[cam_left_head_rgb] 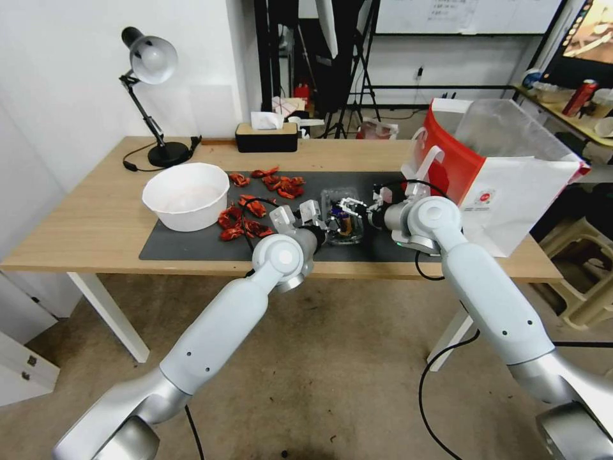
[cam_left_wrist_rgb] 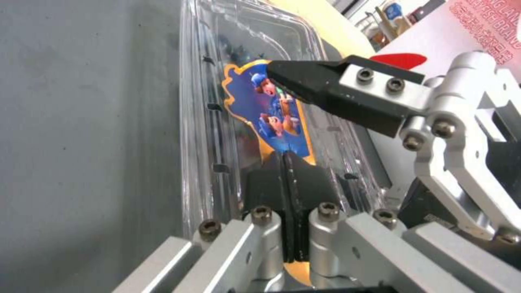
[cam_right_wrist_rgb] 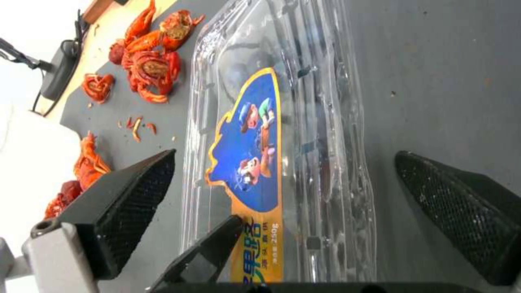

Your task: Close the takeout container lid, then place the container into the takeout bag.

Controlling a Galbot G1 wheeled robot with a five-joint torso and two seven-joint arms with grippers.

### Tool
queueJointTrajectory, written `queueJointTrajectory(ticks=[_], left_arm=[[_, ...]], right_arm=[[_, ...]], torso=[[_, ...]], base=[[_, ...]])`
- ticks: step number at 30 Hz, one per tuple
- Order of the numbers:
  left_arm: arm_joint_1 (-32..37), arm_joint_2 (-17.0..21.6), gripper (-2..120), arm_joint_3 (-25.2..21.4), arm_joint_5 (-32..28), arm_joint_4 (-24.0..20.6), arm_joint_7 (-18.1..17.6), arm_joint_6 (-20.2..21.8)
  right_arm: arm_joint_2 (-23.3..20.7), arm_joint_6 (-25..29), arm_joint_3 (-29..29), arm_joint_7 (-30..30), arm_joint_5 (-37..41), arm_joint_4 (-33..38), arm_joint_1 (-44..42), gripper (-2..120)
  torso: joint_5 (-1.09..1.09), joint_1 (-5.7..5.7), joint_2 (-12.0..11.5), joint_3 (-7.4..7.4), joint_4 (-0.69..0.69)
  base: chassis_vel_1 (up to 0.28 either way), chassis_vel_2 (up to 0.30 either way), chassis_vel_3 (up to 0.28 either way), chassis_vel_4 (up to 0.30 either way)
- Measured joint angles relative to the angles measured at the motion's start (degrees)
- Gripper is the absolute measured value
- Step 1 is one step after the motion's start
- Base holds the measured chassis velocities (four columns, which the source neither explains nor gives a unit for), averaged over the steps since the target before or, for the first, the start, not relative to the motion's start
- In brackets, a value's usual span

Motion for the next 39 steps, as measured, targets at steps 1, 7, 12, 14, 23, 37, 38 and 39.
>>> queueJointTrajectory(ticks=[1,7,12,14,23,37,38,39], left_arm=[[0.00,0.00,0,0.00,0.00,0.00,-0.04,-0.01],[-0.02,-0.07,0,0.02,0.07,0.00,-0.17,-0.05],[-0.19,0.10,0,0.07,0.08,-0.06,-0.35,-0.14],[-0.26,0.13,0,0.08,0.08,-0.11,-0.47,-0.20],[-0.54,0.09,0,0.16,0.05,-0.28,-0.90,-0.28],[-0.52,0.25,0,-0.28,0.12,-0.30,-0.88,-0.63],[-0.44,0.25,0,-0.43,0.19,-0.30,-0.84,-0.68],[-0.44,0.25,0,-0.43,0.19,-0.30,-0.84,-0.68]], right_arm=[[0.00,0.00,-0.07,0.02,-0.01,0.13,-0.02,100],[0.07,0.01,-0.48,0.30,-0.02,0.24,0.04,97],[-0.06,0.01,-0.70,0.46,0.00,0.32,0.02,85],[-0.10,0.00,-0.70,0.50,0.02,0.34,-0.02,80],[-0.23,-0.02,-0.71,1.00,0.34,0.44,-0.24,57],[-0.18,-0.19,-0.77,1.33,0.84,0.58,-0.62,10],[-0.16,-0.19,-0.75,1.39,0.84,0.65,-0.65,7],[-0.16,-0.19,-0.75,1.39,0.84,0.65,-0.65,7]], torso=[[0.00,0.00,0.00,0.01,0.00],[-0.01,0.01,0.00,0.01,-0.01],[0.00,0.00,0.00,0.01,0.00],[0.00,0.00,0.00,0.01,0.01],[0.02,0.02,-0.02,0.02,0.04],[0.01,0.03,-0.04,0.03,0.05],[0.02,0.03,-0.04,0.03,0.05],[0.02,0.03,-0.04,0.03,0.05]], base=[[0.000,0.000,0.000,0.000],[0.000,0.000,0.000,0.000],[0.000,0.000,0.000,0.000],[0.000,0.000,0.000,0.000],[0.000,0.000,0.000,0.000],[0.000,0.000,0.000,0.000],[0.000,0.000,0.000,0.000],[0.000,0.000,0.000,0.000]])
